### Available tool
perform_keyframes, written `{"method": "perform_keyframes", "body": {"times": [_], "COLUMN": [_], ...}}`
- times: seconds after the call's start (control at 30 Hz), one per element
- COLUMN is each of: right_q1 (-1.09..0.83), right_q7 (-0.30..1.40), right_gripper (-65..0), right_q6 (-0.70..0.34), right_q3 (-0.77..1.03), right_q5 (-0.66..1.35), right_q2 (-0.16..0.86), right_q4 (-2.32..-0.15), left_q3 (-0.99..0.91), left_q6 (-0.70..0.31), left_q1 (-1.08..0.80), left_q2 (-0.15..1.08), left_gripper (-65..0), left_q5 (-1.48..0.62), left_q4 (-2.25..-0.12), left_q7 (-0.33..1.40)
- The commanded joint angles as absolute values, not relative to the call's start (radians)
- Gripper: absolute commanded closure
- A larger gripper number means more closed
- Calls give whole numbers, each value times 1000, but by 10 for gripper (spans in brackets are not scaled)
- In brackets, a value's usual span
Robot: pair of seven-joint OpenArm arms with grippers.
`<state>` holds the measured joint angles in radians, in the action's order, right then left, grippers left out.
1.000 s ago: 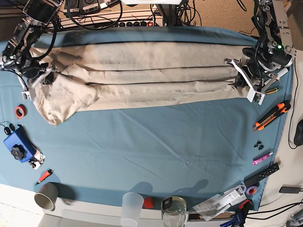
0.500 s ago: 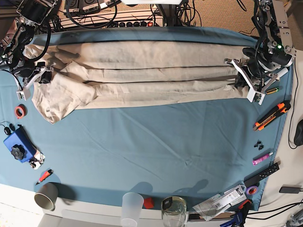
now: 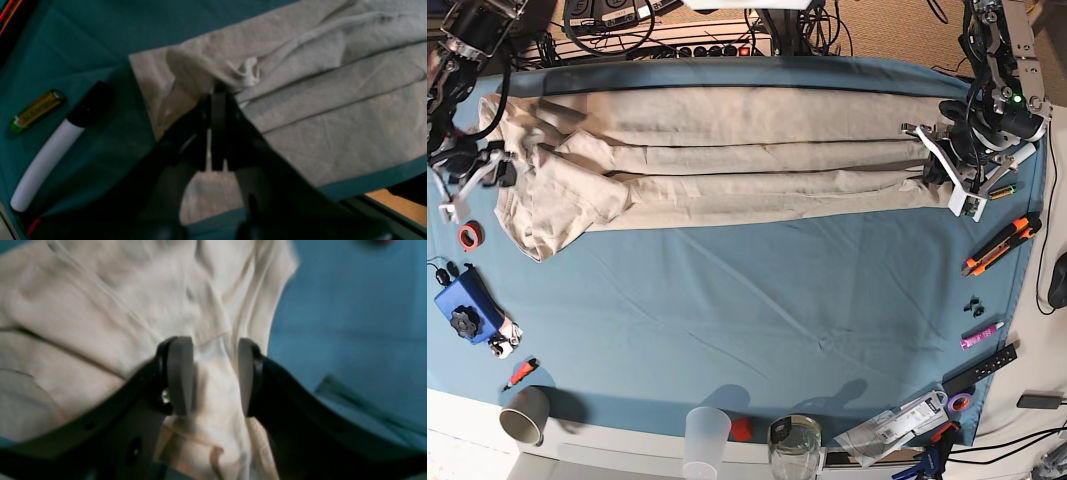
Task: Fold the T-shirt properly
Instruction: 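Lower the right gripper onto the shirt end and close on it, then fold the held shirt end over with the right gripper toward the strip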
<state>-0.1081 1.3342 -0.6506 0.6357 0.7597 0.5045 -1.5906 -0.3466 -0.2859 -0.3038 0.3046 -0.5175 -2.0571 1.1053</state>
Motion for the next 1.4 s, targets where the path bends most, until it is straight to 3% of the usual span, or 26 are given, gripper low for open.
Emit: {"method": "perform_keyframes", "body": {"times": [0.0,0.17,0.3,0.53,0.9,1.07,1.37], "right_q1": [-96,-41,19,67,67,67,67], "right_q7": [1299,1246,1148,1051,1047,1070,1073], "right_gripper": [-226,-226,-226,-226,-222,-7,0], "right_q6": [-652,-696,-694,-581,-550,-559,-559], "right_q3": [643,599,476,212,117,117,117], "right_q5": [793,814,690,426,373,374,373], "right_q2": [529,477,454,455,455,455,455], "right_q4": [-1626,-1634,-1634,-1634,-1555,-1543,-1547], "left_q3": [-352,-352,-352,-352,-352,-352,-352], "left_q6": [-290,-290,-290,-290,-290,-290,-290], "left_q1": [-299,-299,-299,-299,-284,-282,-282], "left_q2": [313,313,313,313,313,313,313], "left_gripper": [0,0,0,0,0,0,0], "left_q5": [-525,-525,-525,-525,-525,-525,-525], "left_q4": [-2075,-2075,-2075,-2075,-2075,-2075,-2075], "left_q7": [1084,1084,1084,1084,1084,1083,1083]}}
